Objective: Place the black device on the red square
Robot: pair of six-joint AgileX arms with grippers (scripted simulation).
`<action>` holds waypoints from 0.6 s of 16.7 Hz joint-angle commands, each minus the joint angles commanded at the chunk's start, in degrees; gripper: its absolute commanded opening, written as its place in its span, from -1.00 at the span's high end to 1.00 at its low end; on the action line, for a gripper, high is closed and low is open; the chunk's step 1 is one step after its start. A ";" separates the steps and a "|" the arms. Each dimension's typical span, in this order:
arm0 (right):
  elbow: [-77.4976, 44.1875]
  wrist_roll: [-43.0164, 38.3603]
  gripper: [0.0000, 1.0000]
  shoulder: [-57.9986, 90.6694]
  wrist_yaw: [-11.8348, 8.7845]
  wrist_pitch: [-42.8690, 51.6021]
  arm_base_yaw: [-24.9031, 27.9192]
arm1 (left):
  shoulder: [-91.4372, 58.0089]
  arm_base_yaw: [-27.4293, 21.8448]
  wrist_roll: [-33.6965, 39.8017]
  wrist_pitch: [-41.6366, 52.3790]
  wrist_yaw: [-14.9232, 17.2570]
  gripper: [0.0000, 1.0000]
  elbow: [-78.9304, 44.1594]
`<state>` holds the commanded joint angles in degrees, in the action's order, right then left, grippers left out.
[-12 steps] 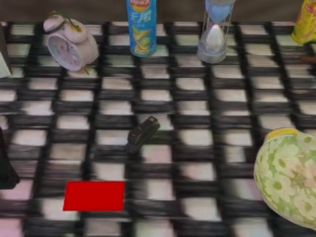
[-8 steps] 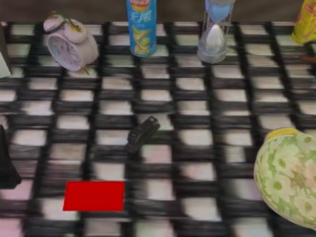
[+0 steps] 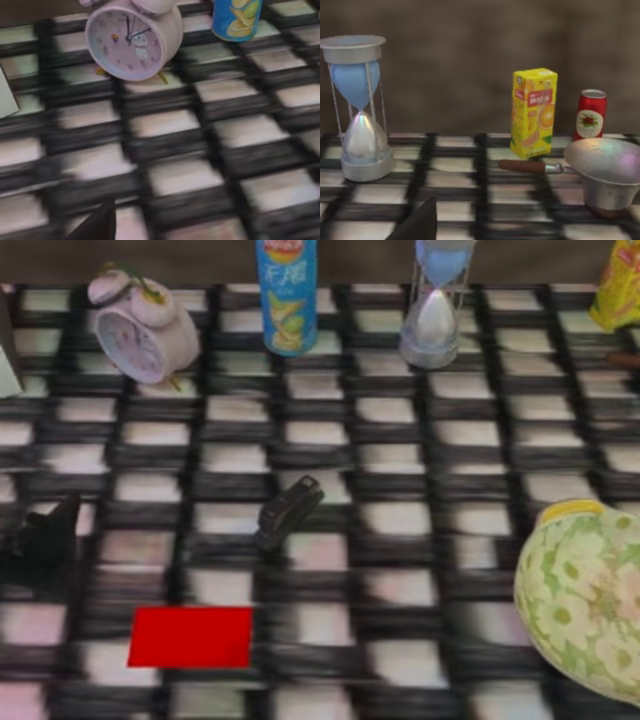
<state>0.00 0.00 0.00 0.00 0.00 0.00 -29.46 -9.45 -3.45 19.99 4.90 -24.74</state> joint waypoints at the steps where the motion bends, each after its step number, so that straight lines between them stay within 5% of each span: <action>1: 0.00 0.00 -1.00 0.00 0.00 0.00 0.00 | -5.27 -1.41 -0.49 3.64 0.43 -1.00 -4.12; 10: 0.00 0.00 -1.00 0.00 0.00 0.00 0.00 | -58.78 -14.10 -3.54 38.40 1.06 -1.00 -46.27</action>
<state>0.00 0.00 0.00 0.00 0.00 0.00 -88.24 -23.55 -6.99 58.39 5.95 -71.01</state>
